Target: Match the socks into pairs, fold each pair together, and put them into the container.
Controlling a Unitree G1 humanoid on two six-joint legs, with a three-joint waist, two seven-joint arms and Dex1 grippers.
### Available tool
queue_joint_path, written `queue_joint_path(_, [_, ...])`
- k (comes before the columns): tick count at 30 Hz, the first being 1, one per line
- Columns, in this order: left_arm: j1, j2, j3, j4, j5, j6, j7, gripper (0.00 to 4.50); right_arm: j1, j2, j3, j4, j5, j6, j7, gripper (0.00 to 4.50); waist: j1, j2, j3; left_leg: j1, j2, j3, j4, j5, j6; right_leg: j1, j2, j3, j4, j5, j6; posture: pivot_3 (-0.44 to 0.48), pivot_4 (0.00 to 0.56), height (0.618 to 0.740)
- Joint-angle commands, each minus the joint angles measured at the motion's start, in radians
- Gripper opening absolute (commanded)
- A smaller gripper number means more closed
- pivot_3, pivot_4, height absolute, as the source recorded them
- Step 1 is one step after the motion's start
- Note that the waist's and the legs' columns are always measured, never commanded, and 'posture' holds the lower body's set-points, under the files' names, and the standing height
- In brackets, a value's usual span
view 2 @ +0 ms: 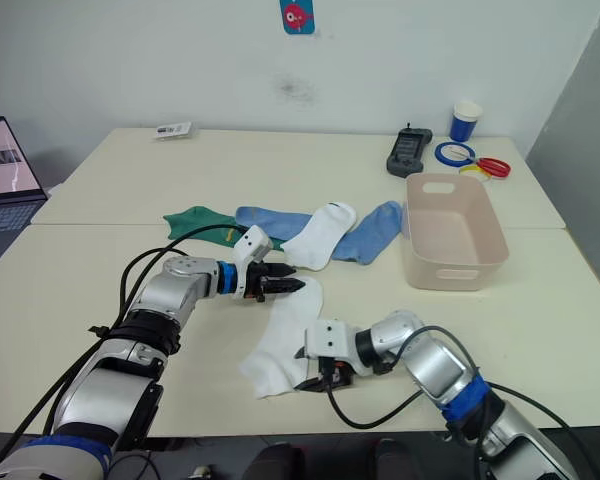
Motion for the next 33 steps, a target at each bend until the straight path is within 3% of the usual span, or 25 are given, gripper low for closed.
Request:
queue_joint_path(1, [-0.016, -0.011, 0.005, 0.029, 0.025, -0.026, -0.009, 1.89, -0.015, 0.035, 0.031, 0.036, -0.025, -0.061, 0.007, 2.70, 0.000, 0.000, 0.000, 0.000, 0.000, 0.000, 0.000, 0.000, 0.000, 0.000, 0.000, 0.000, 0.000, 0.000, 0.000, 0.000, 0.150, 0.740])
queue_joint_path(7, [-0.004, -0.006, 0.018, 0.021, 0.037, -0.022, -0.028, 0.04, -0.028, 0.052, 0.034, 0.078, -0.036, -0.112, 0.042, 0.79, 0.000, 0.000, 0.000, 0.001, 0.000, 0.000, 0.000, 0.000, 0.000, 0.000, 0.000, 0.000, 0.001, 0.000, 0.000, 0.000, 0.150, 0.740])
queue_joint_path(9, [0.009, -0.001, 0.020, 0.007, 0.038, -0.019, -0.031, 0.00, -0.029, 0.046, 0.028, 0.092, -0.036, -0.124, 0.049, 0.17, 0.000, 0.000, 0.000, 0.001, 0.000, -0.001, 0.001, 0.000, 0.000, 0.000, 0.000, 0.000, 0.002, 0.000, 0.000, 0.000, 0.150, 0.740])
queue_joint_path(10, [0.017, 0.001, 0.022, -0.001, 0.038, -0.015, -0.030, 0.00, -0.027, 0.038, 0.023, 0.095, -0.033, -0.130, 0.055, 0.08, 0.000, 0.000, 0.000, 0.001, 0.000, 0.000, 0.001, 0.000, 0.000, 0.000, 0.000, 0.000, 0.002, 0.000, 0.000, 0.000, 0.150, 0.740])
queue_joint_path(15, [0.064, 0.007, 0.040, -0.061, 0.030, 0.010, -0.019, 0.00, -0.015, 0.004, -0.002, 0.086, -0.012, -0.131, 0.077, 0.08, 0.000, 0.000, 0.000, 0.001, 0.001, 0.000, 0.001, 0.000, 0.000, 0.001, -0.002, 0.000, 0.002, 0.000, -0.001, 0.000, 0.150, 0.740])
queue_joint_path(22, [0.208, 0.048, 0.109, -0.291, -0.001, 0.080, 0.050, 0.00, -0.009, -0.102, -0.039, -0.010, 0.021, -0.091, 0.157, 0.08, 0.000, 0.000, 0.000, 0.002, 0.000, 0.000, 0.001, 0.000, 0.000, 0.000, -0.008, 0.001, 0.007, 0.000, 0.000, 0.000, 0.150, 0.740])
queue_joint_path(27, [0.431, 0.118, 0.191, -0.611, -0.070, 0.211, 0.107, 0.00, -0.076, -0.199, -0.081, 0.025, 0.054, -0.128, 0.268, 0.08, -0.013, 0.000, 0.000, 0.004, 0.001, 0.000, 0.001, 0.000, 0.000, 0.000, -0.008, 0.001, 0.009, 0.000, -0.001, 0.000, 0.150, 0.740])
queue_joint_path(33, [0.679, 0.095, 0.283, -0.972, -0.169, 0.402, 0.260, 0.00, -0.181, -0.215, -0.082, 0.201, 0.055, -0.231, 0.412, 0.08, -0.019, 0.000, 0.000, 0.004, 0.003, -0.003, 0.001, 0.000, -0.001, 0.001, -0.009, 0.001, 0.010, -0.001, -0.002, 0.000, 0.150, 0.740])
